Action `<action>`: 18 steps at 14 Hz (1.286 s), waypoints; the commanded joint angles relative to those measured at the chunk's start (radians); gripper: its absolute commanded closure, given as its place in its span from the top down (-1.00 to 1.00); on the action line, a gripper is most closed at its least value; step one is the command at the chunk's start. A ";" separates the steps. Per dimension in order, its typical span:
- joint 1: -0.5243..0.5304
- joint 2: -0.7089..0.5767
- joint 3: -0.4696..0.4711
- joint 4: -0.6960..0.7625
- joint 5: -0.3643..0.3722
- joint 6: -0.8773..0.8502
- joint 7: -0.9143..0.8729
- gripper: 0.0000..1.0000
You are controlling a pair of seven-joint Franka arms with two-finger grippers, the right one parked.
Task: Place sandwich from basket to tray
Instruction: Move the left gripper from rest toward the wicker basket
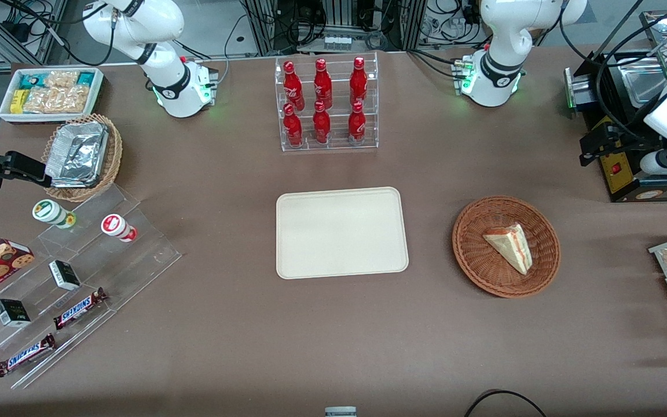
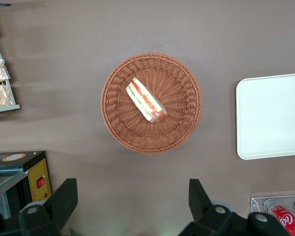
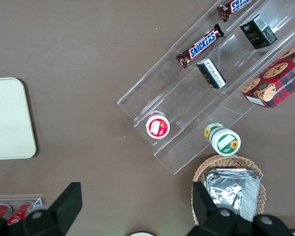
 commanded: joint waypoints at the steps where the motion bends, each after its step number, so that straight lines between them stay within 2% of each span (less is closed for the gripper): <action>1: 0.008 0.002 0.001 0.016 0.001 0.004 -0.013 1.00; 4: 0.008 0.015 0.001 0.002 -0.006 0.012 -0.021 1.00; 9: 0.016 0.033 -0.013 -0.165 -0.010 0.166 -0.063 1.00; 13: 0.015 0.012 -0.033 -0.411 0.007 0.459 -0.293 1.00; 18: 0.018 0.012 -0.033 -0.654 0.006 0.796 -0.462 1.00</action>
